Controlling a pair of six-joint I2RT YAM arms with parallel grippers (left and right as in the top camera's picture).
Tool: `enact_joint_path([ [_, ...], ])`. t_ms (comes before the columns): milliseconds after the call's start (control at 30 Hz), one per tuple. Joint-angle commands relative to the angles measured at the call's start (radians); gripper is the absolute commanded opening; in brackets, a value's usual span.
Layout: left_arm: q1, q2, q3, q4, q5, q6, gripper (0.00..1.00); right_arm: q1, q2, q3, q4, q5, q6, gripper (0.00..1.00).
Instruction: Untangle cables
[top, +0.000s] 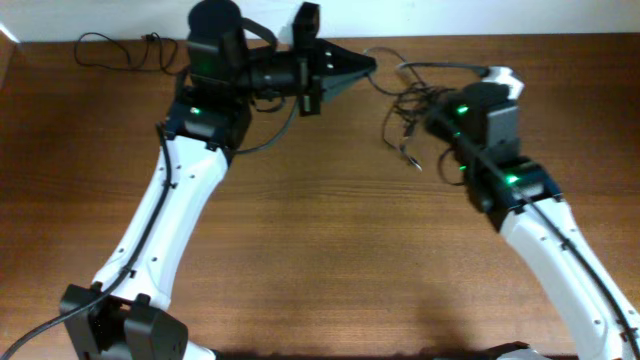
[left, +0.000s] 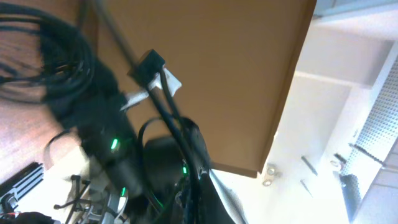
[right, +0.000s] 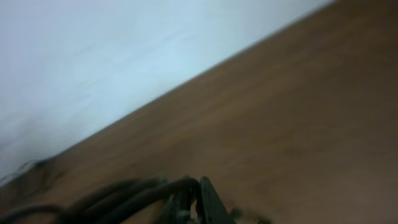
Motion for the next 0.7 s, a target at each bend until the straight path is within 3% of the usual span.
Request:
enact_joint_path([
  [0, 0.069, -0.018, 0.008, -0.04, 0.032, 0.052, 0.0, -0.102, -0.021, 0.008, -0.05, -0.069, 0.022, 0.04],
  [167, 0.129, -0.018, 0.008, -0.236, -0.085, 0.231, 0.0, -0.179, -0.055, 0.008, -0.144, -0.17, -0.003, 0.08],
  [267, 0.168, -0.018, 0.008, -0.487, -0.396, 0.465, 0.0, -0.182, -0.082, 0.008, -0.232, -0.243, -0.003, 0.04],
  [367, 0.174, -0.018, 0.008, -0.727, -0.848, 0.598, 0.0, -0.182, -0.126, 0.008, -0.306, -0.248, -0.029, 0.04],
  [433, 0.172, -0.018, 0.008, -0.871, -1.132, 0.608, 0.0, -0.182, -0.163, 0.008, -0.328, -0.248, -0.048, 0.04],
  [467, 0.172, -0.018, 0.008, -0.912, -1.198, 0.608, 0.0, -0.182, -0.181, 0.008, -0.332, -0.248, -0.048, 0.04],
  [667, 0.172, -0.017, 0.008, -1.011, -1.361, 0.608, 0.0, -0.182, -0.256, 0.008, -0.352, -0.246, -0.048, 0.04],
])
